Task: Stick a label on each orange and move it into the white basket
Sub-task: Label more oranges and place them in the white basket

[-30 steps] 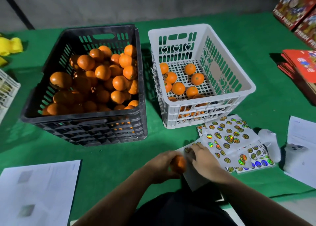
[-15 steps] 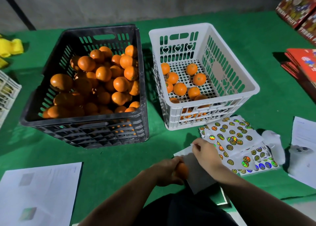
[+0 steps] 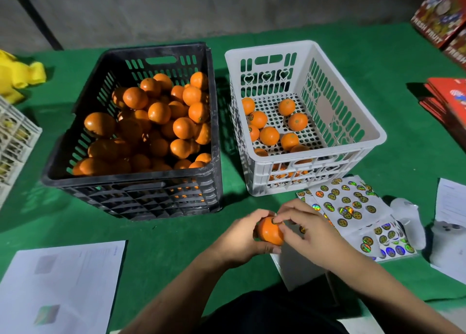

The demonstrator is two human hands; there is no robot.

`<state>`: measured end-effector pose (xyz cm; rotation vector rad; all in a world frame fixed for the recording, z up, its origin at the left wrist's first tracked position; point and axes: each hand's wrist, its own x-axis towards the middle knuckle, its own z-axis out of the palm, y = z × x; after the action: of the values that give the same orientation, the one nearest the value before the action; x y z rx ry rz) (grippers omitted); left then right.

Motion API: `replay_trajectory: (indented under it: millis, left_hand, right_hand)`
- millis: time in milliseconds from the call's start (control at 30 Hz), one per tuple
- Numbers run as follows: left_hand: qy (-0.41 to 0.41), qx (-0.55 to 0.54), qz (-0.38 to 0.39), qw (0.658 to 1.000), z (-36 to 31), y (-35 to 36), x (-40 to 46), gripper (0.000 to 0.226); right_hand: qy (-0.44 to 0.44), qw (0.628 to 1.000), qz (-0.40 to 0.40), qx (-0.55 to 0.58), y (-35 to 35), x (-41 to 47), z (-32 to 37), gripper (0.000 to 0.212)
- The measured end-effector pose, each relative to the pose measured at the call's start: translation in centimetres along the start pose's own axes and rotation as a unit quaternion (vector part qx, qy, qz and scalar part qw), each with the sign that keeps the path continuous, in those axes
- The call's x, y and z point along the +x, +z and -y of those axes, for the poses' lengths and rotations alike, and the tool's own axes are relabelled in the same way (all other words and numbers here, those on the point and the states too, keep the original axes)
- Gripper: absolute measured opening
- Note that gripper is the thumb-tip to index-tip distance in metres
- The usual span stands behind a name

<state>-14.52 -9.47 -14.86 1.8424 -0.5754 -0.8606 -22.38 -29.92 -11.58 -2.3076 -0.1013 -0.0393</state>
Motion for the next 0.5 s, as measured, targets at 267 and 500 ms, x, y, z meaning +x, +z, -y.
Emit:
replay_trajectory:
  millis: [267, 500]
  left_hand:
    - [0.051, -0.102, 0.002, 0.993, -5.0, -3.2, -2.8, 0.042]
    - [0.096, -0.093, 0.001, 0.991, -9.1, -7.9, -3.8, 0.042]
  right_hand:
    - [-0.160, 0.972, 0.028, -0.172, -2.1, 0.2, 4.7, 0.069]
    - [-0.228, 0.961, -0.014, -0.155, -4.8, 4.3, 7.9, 0.063]
